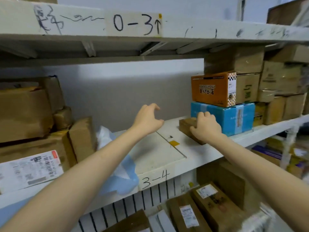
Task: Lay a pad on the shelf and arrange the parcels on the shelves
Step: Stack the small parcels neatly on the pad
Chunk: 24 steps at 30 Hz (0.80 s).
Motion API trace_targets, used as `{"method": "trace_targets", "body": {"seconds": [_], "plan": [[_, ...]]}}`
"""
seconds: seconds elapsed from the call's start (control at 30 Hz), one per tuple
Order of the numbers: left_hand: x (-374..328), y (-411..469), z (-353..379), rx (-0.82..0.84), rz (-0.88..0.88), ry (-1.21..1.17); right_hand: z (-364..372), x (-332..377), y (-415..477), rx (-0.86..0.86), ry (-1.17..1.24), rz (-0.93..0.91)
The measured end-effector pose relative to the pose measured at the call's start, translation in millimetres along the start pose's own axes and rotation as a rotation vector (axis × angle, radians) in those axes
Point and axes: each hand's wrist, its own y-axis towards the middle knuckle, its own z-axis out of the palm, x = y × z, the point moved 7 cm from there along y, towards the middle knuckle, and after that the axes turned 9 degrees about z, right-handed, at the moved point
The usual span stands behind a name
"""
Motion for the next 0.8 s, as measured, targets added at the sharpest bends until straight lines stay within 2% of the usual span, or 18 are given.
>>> {"method": "trace_targets", "body": {"seconds": [0.17,0.27,0.4,0.53,0.67,0.8], "plan": [[-12,23,48,0.062,-0.1,-0.078,27,-37,24,0.122,-0.225,-0.07],[-12,27,60,0.065,-0.147,-0.094,49,-42,28,0.228,-0.264,-0.073],[-12,28,68,0.063,-0.198,-0.1,58,-46,31,0.194,-0.093,-0.075],[-11,23,78,0.097,-0.265,-0.112,52,-42,27,0.121,0.029,-0.186],[-2,14,87,0.135,-0.364,-0.153,49,-32,15,0.161,0.135,-0.26],[12,3,85,0.125,-0.449,-0.183,21,-30,17,0.257,0.512,-0.174]]}}
